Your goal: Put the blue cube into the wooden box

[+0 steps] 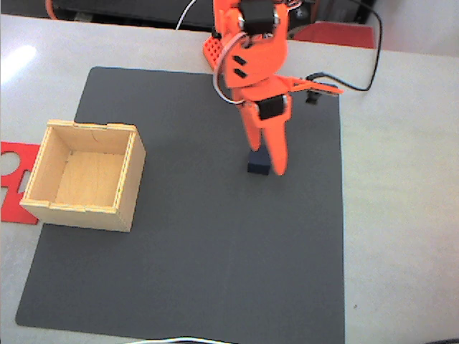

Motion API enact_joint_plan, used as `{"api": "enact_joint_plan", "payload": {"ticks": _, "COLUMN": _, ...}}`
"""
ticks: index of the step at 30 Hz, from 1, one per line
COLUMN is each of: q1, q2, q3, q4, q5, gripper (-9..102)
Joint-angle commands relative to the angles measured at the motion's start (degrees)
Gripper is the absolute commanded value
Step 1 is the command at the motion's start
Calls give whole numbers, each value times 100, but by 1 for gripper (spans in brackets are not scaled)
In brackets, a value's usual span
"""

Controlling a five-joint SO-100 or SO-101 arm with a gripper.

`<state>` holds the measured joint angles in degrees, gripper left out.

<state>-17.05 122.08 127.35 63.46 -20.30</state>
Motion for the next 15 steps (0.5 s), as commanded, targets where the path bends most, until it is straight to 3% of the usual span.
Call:
{"api": "enact_joint_plan", "payload": {"ticks": 1, "q1": -88, "q2": -9, "q3": -501, "q4": 853, "q5": 141, "gripper": 32}}
{"api": "enact_joint_plan", "payload": {"ticks": 7, "q1": 176, "q2": 53, "q3": -967, "q4": 2136, "q5": 272, "gripper": 33}}
{"api": "enact_joint_plan", "payload": {"ticks": 15, "q1": 642, "q2": -352, "q3": -694, "q4": 2136, "q5": -387, "gripper": 33}}
